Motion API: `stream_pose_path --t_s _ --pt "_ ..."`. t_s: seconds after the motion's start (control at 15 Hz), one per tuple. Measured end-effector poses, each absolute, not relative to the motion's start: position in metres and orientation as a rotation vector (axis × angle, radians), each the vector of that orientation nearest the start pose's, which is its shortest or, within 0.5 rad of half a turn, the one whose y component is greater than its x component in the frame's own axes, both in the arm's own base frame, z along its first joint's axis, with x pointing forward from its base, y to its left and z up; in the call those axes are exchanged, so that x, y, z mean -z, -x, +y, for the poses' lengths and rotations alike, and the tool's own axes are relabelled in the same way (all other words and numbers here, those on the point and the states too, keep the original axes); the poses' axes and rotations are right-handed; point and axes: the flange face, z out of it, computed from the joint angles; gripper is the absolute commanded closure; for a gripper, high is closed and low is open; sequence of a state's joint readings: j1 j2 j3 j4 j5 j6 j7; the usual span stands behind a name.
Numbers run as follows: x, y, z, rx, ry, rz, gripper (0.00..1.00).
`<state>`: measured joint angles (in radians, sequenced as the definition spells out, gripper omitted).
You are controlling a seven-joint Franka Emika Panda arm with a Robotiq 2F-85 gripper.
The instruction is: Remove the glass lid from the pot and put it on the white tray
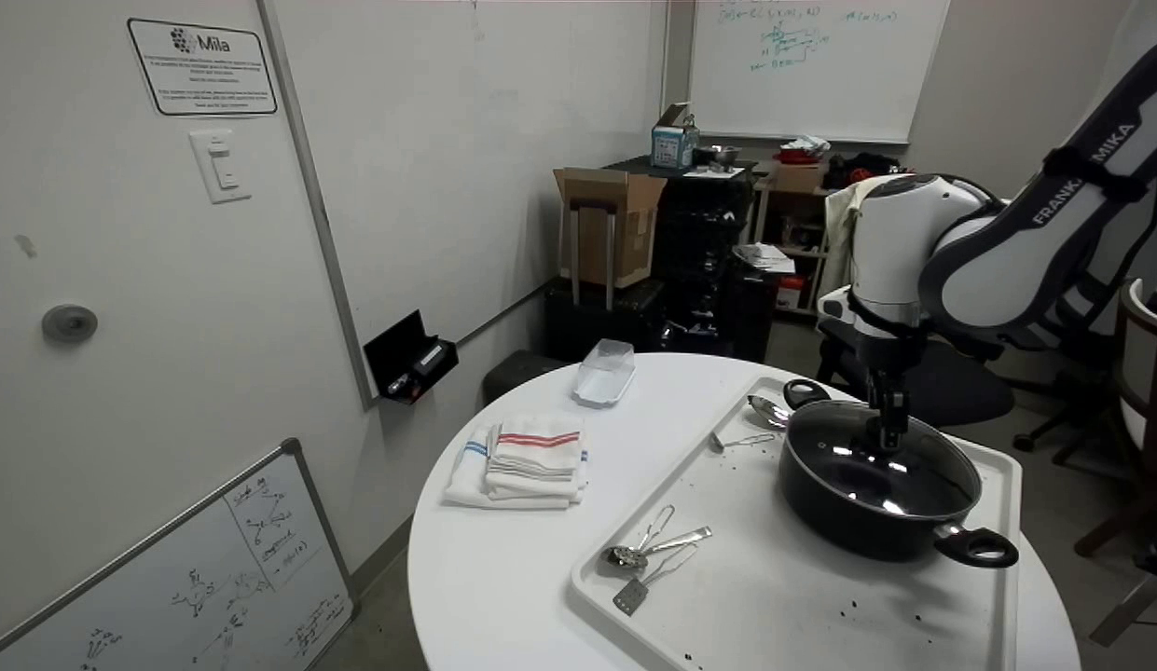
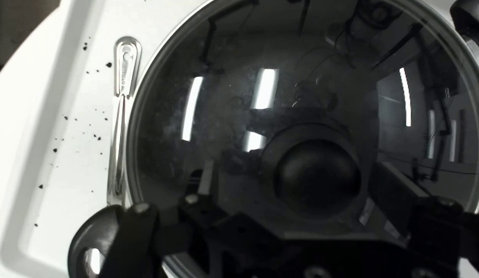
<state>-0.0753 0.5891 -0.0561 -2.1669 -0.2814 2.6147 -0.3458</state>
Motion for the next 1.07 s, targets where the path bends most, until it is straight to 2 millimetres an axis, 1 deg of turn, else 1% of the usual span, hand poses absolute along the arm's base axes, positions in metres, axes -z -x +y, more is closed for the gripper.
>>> stream_pose_path --t_s 0.13,0.2,0.33,0.4,1.07 --pt "-0.1055 -0.5331 -0.0652 -0.276 3.155 -0.769 0.47" --pt "-0.1051 -0.5336 -0.0647 -0.272 3.155 -0.771 0.56" --pt "-0.1052 -0.5339 -0.0617 -0.271 3.153 -0.78 0.71" --pt "-0.1062 -0.5346 -0.0607 -0.268 3.154 -0.784 0.74" --pt "-0.1085 -0.5355 -0.0605 -0.259 3.155 -0.787 0.74"
